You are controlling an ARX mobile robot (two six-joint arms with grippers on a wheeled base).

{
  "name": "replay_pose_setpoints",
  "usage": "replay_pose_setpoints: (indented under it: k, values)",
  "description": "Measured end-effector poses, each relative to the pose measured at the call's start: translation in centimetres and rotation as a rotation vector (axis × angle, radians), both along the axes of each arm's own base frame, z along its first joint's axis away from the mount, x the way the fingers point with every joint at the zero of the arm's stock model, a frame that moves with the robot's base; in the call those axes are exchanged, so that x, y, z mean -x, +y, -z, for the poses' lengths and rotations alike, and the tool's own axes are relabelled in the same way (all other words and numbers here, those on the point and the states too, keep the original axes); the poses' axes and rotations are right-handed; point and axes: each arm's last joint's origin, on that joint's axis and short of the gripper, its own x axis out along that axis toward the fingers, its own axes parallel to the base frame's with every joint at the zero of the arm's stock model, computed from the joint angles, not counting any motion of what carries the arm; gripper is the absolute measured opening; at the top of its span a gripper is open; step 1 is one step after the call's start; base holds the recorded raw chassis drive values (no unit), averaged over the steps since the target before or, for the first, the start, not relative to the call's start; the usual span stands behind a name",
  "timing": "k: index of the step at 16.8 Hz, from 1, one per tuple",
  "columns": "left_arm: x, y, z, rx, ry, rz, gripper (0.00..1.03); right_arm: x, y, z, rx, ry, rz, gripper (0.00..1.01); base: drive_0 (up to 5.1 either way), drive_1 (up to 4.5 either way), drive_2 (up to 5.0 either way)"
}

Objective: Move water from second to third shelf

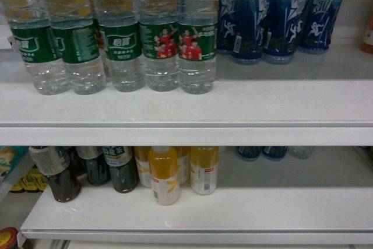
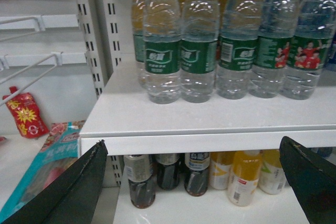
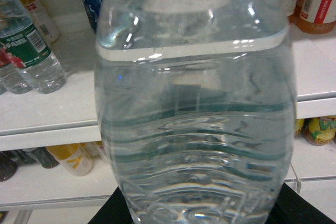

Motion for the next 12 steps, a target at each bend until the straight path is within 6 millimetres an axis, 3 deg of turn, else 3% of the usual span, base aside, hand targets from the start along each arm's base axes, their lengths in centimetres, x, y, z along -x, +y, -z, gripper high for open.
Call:
replay_pose_setpoints:
  k: [12]
  values:
    - [0.00,0.00,0.01,0.000,0.001,0.000,0.98,0.01,-0.01,0.05,0.000,0.005,0.001,0.39,-5.0,2.41,2.4]
